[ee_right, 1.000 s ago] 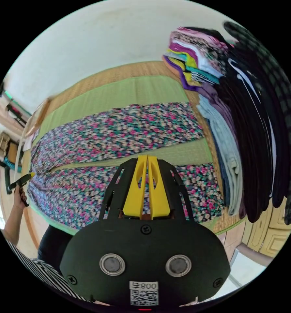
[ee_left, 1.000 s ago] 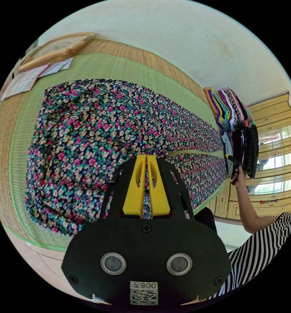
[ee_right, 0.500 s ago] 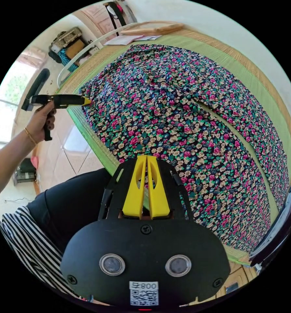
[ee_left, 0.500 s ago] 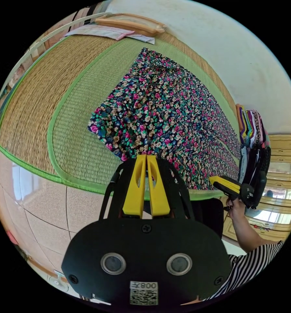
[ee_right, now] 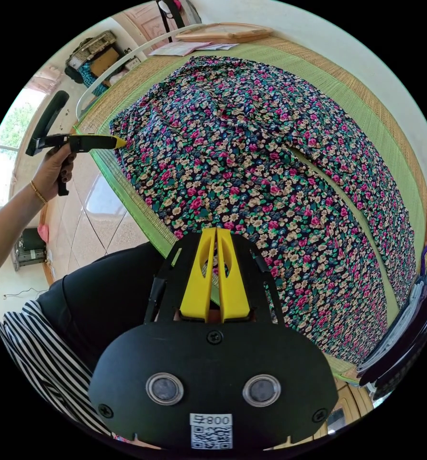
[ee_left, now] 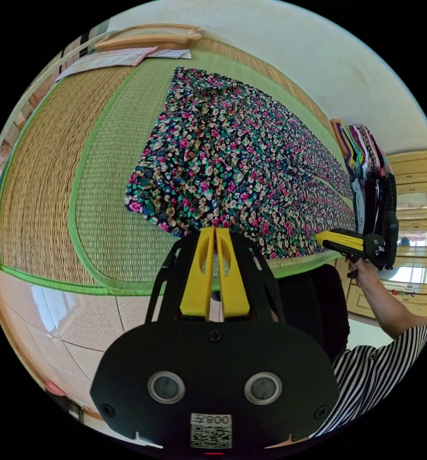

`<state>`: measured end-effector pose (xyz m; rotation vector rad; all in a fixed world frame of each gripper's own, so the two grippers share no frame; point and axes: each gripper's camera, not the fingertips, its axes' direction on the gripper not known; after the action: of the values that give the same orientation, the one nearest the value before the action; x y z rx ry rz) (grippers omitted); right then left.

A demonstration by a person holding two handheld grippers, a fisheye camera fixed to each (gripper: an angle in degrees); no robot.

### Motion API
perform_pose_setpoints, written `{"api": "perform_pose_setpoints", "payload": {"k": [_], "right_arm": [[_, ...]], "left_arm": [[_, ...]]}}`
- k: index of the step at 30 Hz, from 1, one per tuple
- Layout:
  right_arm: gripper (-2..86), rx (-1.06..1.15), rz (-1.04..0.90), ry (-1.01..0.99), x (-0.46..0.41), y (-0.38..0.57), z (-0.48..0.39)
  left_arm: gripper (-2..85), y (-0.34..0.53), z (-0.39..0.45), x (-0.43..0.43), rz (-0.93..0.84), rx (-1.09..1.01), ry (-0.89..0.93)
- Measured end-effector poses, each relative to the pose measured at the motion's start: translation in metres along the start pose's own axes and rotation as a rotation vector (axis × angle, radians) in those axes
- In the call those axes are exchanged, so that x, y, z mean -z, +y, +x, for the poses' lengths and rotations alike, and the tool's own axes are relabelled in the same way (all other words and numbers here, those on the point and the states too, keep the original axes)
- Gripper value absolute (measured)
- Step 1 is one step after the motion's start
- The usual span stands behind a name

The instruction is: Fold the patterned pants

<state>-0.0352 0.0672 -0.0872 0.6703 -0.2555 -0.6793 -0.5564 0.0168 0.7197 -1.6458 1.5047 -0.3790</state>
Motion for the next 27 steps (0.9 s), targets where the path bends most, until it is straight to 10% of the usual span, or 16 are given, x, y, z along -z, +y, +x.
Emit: {"api": "perform_pose_setpoints", "payload": {"k": [15, 27], "right_arm": [[1.9, -0.085, 0.233, -0.092, 0.015, -0.080, 0.064], [5.9, 0.009, 0.210, 0.111, 0.001, -0.256, 0.129]], "left_arm": [[1.4, -0.092, -0.004, 0.095, 0.196, -0.136, 0.097], [6.9, -0.249, 0.027, 0.118, 0.024, -0.310, -0.194]]}}
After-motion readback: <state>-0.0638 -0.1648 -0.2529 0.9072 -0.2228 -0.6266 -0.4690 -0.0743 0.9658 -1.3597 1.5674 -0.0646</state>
